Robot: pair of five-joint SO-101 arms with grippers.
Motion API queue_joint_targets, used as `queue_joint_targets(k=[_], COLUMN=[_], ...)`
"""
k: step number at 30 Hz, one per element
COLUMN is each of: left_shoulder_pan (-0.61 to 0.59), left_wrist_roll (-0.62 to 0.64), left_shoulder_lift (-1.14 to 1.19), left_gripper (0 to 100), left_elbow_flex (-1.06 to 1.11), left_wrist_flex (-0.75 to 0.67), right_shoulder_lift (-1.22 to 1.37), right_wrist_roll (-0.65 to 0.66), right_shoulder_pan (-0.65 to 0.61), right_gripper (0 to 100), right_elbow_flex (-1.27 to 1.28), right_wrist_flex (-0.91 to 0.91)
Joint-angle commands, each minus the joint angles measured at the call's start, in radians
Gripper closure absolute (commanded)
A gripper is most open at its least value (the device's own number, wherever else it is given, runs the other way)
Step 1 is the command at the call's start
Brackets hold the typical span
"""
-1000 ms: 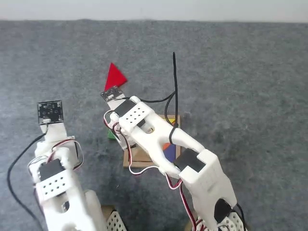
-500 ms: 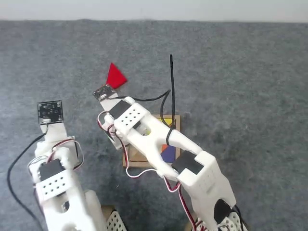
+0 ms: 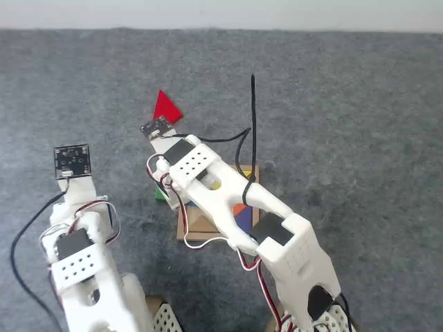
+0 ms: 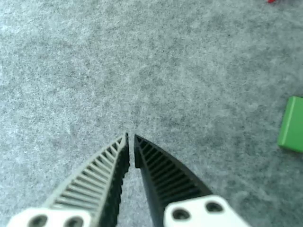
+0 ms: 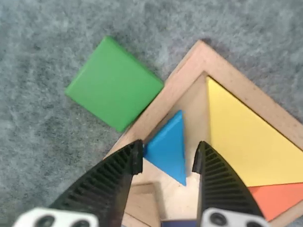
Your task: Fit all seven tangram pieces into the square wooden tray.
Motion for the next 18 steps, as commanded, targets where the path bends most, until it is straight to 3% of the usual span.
queue_joint_targets(k=[1,8,18], left_shoulder_pan=[0.000,0.000,0.000], left_wrist_roll=[0.003,0.003,0.003], left_shoulder_lift=[-0.025,-0.025,-0.025], left_gripper=[98,98,98], left_elbow_flex=[-0.050,-0.050,-0.050], left_wrist_flex=[-0.021,-0.020,-0.020], right_shoulder_lift=[-0.013,-0.051,-0.044], right_wrist_roll=[0.061,0.137,0.256], right_shoulder_pan=[0.012,0.027,-0.012], right_gripper=[81.1,81.1,80.8], right_elbow_flex=[-0.038,-0.037,-0.037], right_wrist_flex=[0.051,0.096,0.007])
